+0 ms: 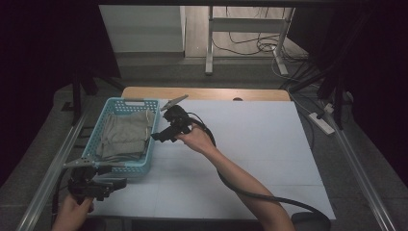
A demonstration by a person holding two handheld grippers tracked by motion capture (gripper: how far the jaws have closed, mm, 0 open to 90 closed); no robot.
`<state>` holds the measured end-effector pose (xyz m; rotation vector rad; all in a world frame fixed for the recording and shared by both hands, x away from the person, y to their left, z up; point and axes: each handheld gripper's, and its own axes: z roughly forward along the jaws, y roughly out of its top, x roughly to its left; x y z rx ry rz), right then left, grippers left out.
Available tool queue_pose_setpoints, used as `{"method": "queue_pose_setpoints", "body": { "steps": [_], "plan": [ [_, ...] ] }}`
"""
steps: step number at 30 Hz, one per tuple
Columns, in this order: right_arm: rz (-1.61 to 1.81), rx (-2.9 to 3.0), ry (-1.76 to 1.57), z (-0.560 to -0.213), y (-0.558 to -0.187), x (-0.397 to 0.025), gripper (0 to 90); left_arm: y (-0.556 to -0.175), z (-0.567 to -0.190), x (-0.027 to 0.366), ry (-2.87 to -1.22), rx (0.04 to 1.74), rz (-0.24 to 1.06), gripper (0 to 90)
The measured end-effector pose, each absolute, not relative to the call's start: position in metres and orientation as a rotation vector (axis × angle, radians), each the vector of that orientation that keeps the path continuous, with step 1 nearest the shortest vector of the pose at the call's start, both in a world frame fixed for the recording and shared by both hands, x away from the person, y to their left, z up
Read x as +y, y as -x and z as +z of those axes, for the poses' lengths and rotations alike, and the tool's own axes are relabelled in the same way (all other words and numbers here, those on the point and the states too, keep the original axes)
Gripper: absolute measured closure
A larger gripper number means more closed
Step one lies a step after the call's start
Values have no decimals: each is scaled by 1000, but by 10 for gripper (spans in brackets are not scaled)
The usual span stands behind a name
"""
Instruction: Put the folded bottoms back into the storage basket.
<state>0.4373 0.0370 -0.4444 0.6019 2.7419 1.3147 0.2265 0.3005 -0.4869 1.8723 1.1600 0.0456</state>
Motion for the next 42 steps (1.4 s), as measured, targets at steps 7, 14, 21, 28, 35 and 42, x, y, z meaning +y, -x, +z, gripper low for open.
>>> {"method": "queue_pose_setpoints", "body": {
  "steps": [7, 14, 21, 28, 35, 42],
  "plan": [
    [1316, 2754, -599, -446, -432, 30, 22, -226, -490, 299, -1884, 1146, 18, 6],
    [1315, 2762, -598, -448, -427, 23, 22, -220, -486, 300, -1863, 1127, 39, 1],
    [1303, 2769, -601, -449, -424, 17, 21, -212, -482, 297, -1872, 1104, 75, 0],
    [1292, 2769, -593, -450, -419, 11, 13, -206, -480, 295, -1877, 1098, 100, 0],
    [1276, 2769, -583, -449, -415, 4, 13, -201, -478, 295, -1879, 1096, 121, 0],
    [1264, 2756, -584, -448, -411, -4, 13, -200, -478, 298, -1851, 1078, 110, 0]
  ]
}}
